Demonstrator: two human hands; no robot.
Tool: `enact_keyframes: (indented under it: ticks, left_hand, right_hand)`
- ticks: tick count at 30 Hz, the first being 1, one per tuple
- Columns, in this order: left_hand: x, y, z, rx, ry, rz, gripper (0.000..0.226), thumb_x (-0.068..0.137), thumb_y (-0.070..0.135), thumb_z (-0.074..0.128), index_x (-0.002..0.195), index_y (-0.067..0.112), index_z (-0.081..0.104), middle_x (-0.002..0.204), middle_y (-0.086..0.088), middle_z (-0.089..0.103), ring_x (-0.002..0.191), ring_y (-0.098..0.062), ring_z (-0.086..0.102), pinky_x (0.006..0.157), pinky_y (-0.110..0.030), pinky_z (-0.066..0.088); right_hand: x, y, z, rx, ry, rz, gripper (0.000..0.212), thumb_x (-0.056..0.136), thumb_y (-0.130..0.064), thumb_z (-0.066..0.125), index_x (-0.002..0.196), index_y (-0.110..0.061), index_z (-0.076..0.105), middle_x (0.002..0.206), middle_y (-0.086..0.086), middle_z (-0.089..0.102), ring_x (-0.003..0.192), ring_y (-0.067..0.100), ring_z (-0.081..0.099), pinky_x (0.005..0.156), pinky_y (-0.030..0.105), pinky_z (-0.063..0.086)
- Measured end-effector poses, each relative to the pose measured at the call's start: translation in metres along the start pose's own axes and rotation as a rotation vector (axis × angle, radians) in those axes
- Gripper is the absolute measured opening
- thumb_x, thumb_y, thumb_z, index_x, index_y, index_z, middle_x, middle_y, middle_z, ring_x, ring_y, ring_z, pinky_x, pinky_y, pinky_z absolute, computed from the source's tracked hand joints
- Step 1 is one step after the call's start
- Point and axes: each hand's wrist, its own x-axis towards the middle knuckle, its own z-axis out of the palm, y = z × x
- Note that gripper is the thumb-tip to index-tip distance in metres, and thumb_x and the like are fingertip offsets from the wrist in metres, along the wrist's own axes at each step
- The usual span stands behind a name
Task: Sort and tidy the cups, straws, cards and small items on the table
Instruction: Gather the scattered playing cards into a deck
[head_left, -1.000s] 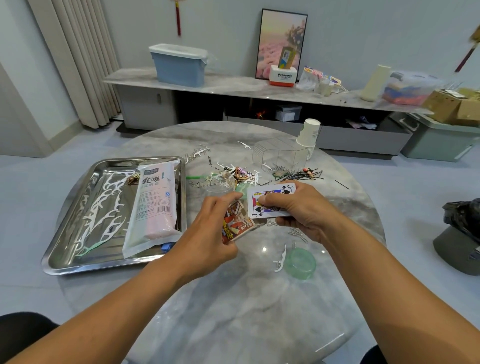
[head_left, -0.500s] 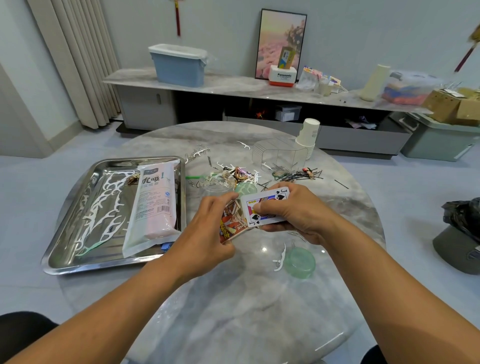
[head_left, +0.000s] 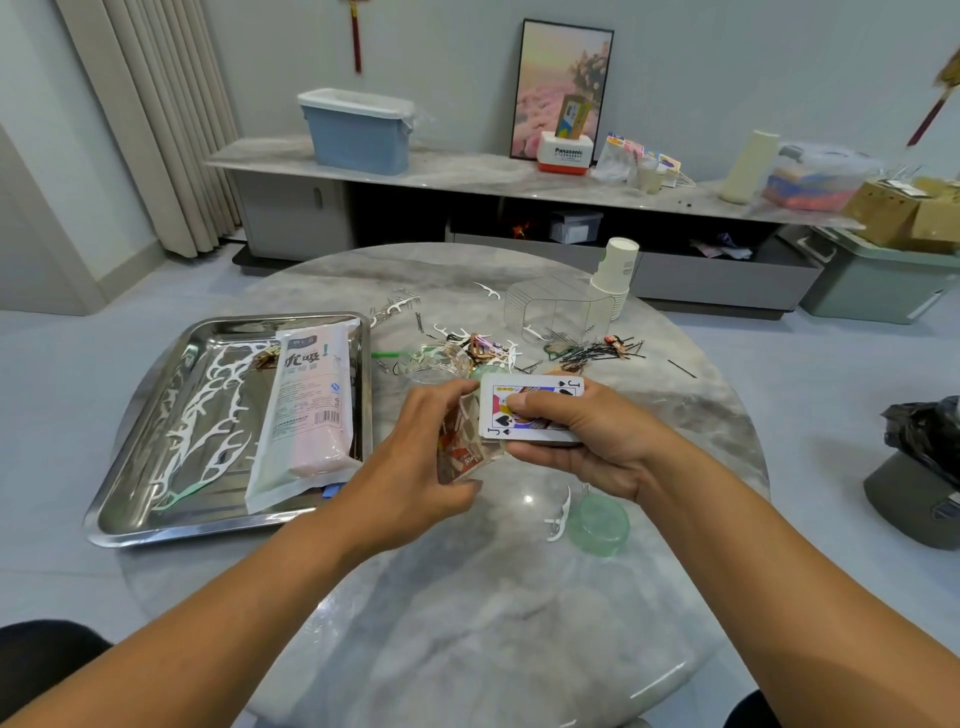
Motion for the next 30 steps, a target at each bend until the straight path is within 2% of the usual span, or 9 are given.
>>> enact_keyframes:
  ticks: [1,3,6,10,13,17,20,24,30]
  left_hand:
    - [0.000,0.000,0.002,-0.014,0.025,0.003,0.093,0.076,0.030,0.082,0.146,0.055,0.025,0.135,0.034,0.031,0.125,0.006,0.046,0.092,-0.013,0.046]
    - [0.000,0.001,0.004,-0.028,0.058,0.017,0.088,0.079,0.030,0.082,0.145,0.054,0.029,0.135,0.034,0.036,0.127,0.002,0.047,0.093,-0.011,0.044]
    - [0.000,0.000,0.003,-0.029,0.090,0.027,0.080,0.083,0.025,0.079,0.146,0.047,0.034,0.134,0.025,0.045,0.125,-0.006,0.052,0.094,-0.018,0.048]
    - [0.001,0.000,0.002,-0.014,0.117,0.020,0.076,0.083,0.020,0.078,0.145,0.042,0.039,0.131,0.021,0.049,0.122,-0.006,0.054,0.097,-0.026,0.050]
    - [0.000,0.001,0.005,0.017,0.148,-0.004,0.077,0.082,0.019,0.078,0.144,0.044,0.039,0.130,0.023,0.049,0.122,-0.004,0.053,0.098,-0.029,0.050]
    - [-0.002,0.004,0.009,0.090,0.176,-0.021,0.078,0.082,0.020,0.079,0.142,0.047,0.035,0.127,0.023,0.047,0.119,-0.005,0.052,0.096,-0.034,0.051]
    - [-0.001,0.004,0.009,0.143,0.199,-0.057,0.081,0.082,0.020,0.080,0.147,0.039,0.037,0.133,0.016,0.049,0.123,-0.009,0.050,0.101,-0.037,0.049]
    - [0.000,0.005,0.009,0.291,0.244,-0.009,0.085,0.079,0.016,0.083,0.151,0.028,0.039,0.133,0.004,0.054,0.120,-0.019,0.052,0.099,-0.043,0.048]
    - [-0.002,0.001,0.010,0.434,0.282,0.062,0.097,0.074,0.012,0.085,0.153,0.034,0.033,0.127,0.007,0.051,0.113,-0.020,0.052,0.097,-0.032,0.041]
  right_hand:
    - [0.000,0.002,0.002,0.006,-0.004,0.000,0.009,0.084,-0.002,0.076,0.085,-0.011,0.079,0.092,0.016,0.077,0.077,0.025,0.076,0.058,0.030,0.060]
    - [0.000,0.002,0.004,0.010,-0.003,-0.015,0.011,0.084,-0.003,0.077,0.093,-0.008,0.077,0.092,0.017,0.077,0.077,0.025,0.076,0.058,0.030,0.061]
    - [-0.002,-0.001,0.006,-0.017,0.024,-0.080,0.030,0.082,-0.004,0.080,0.109,-0.005,0.066,0.096,0.018,0.077,0.082,0.028,0.077,0.060,0.032,0.061]
    - [-0.004,-0.001,0.009,-0.107,0.097,-0.198,0.042,0.078,-0.003,0.085,0.110,-0.006,0.058,0.091,0.014,0.077,0.083,0.034,0.077,0.058,0.033,0.061]
    - [-0.005,0.002,0.011,-0.214,0.099,-0.271,0.039,0.080,-0.002,0.083,0.109,-0.005,0.057,0.086,0.009,0.077,0.080,0.032,0.077,0.059,0.033,0.061]
    - [-0.006,0.002,0.011,-0.357,0.087,-0.307,0.032,0.082,-0.004,0.082,0.102,-0.005,0.058,0.090,0.014,0.076,0.080,0.029,0.077,0.064,0.035,0.064]
    - [-0.006,0.005,0.012,-0.383,0.093,-0.323,0.032,0.081,-0.003,0.083,0.102,-0.007,0.058,0.094,0.015,0.075,0.080,0.029,0.077,0.067,0.039,0.065]
    - [-0.003,0.011,0.014,-0.416,0.111,-0.343,0.033,0.081,-0.002,0.083,0.103,-0.011,0.058,0.096,0.015,0.074,0.081,0.028,0.077,0.070,0.046,0.064]
    - [-0.001,0.011,0.006,-0.325,0.070,-0.208,0.034,0.077,-0.003,0.086,0.098,-0.010,0.060,0.095,0.019,0.076,0.083,0.033,0.077,0.073,0.041,0.065]
